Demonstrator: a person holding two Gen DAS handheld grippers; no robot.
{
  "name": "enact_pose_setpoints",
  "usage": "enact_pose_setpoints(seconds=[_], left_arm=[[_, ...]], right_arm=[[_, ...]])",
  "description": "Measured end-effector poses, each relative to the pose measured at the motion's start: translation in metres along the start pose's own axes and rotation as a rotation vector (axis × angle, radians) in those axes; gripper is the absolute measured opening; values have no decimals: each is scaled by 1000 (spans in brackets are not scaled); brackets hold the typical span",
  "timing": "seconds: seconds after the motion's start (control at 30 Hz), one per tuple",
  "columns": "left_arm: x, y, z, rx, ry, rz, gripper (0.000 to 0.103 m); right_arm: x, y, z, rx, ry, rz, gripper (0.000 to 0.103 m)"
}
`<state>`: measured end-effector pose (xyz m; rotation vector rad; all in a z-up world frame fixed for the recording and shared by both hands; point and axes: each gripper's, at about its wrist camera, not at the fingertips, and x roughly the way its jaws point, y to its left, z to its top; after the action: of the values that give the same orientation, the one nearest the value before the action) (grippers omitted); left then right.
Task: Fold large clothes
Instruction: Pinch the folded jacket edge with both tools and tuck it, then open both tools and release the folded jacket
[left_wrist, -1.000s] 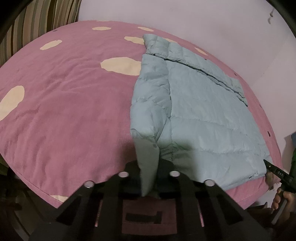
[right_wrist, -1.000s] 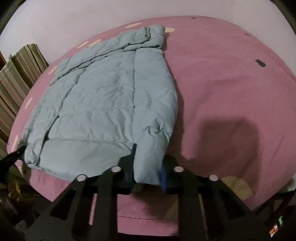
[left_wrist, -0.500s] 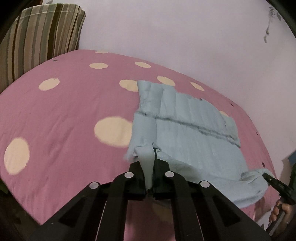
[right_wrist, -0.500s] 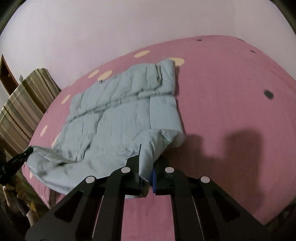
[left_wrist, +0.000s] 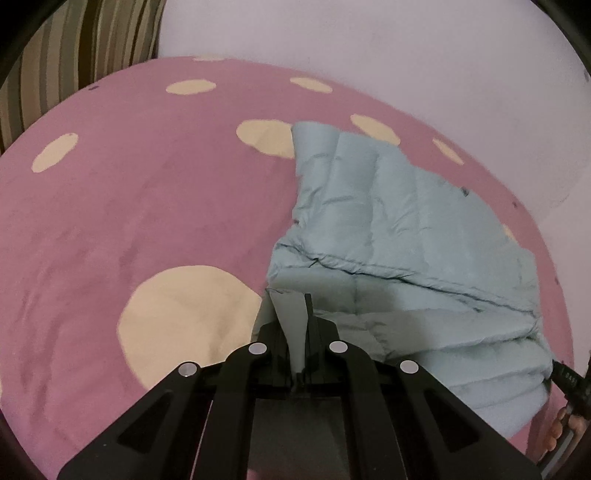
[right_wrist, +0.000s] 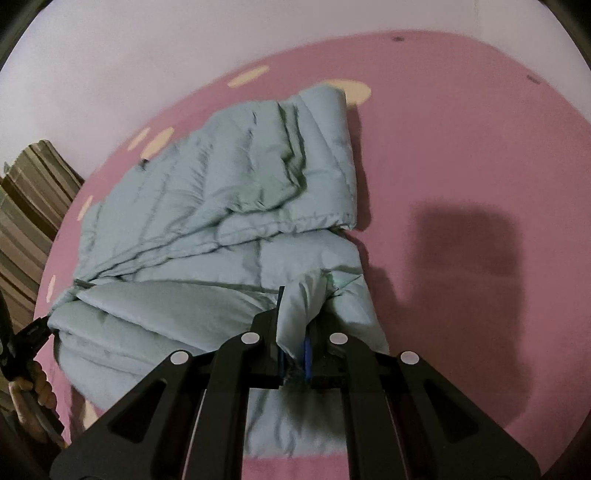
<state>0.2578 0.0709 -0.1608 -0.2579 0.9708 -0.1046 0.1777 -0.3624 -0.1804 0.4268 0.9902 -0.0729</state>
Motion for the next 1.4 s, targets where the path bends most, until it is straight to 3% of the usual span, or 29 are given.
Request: enact_pose_setpoints(seconds=[0.23,0.33,0.37,0.43,0.47,0.5,0.57,0.6,0.67,0.83,1.07,1.4], left_arm=[[8,-4,0,39,-2,12,4],[-4,-3,5,33,-34,-1,6],[-9,-2,8,27,-46,-13,11],[-24,-1,12,18,-84,-21,38],[-32,-1,14,18,-117,-18,58],[-42,-1,15,21,-155,-19,65],[-61,1,17,36,-208,-25,66],[-69,3,17,42,-223,-28,68],[-80,8,14,57,-243,-33,68],[-80,24,-7,74,-210,-32,68],[-57,30,-19,82,-137,-43,68],[-20,12,7,147,-87,-101,68]], right_arm=[[10,2,4,-6,12,-1,7],[0,-3,6,4,-10,7,14],[-7,-3,6,10,-23,9,17],[-17,-6,8,20,-44,21,23],[-25,-7,9,28,-64,32,30],[-33,-9,10,34,-85,36,33],[-47,-12,12,41,-116,44,41],[-55,-13,11,43,-133,41,52],[-67,-16,9,35,-167,13,57],[-84,-31,-6,27,-185,-2,58],[-65,-27,-18,-32,-128,1,58],[-26,-8,19,-131,-108,7,65]])
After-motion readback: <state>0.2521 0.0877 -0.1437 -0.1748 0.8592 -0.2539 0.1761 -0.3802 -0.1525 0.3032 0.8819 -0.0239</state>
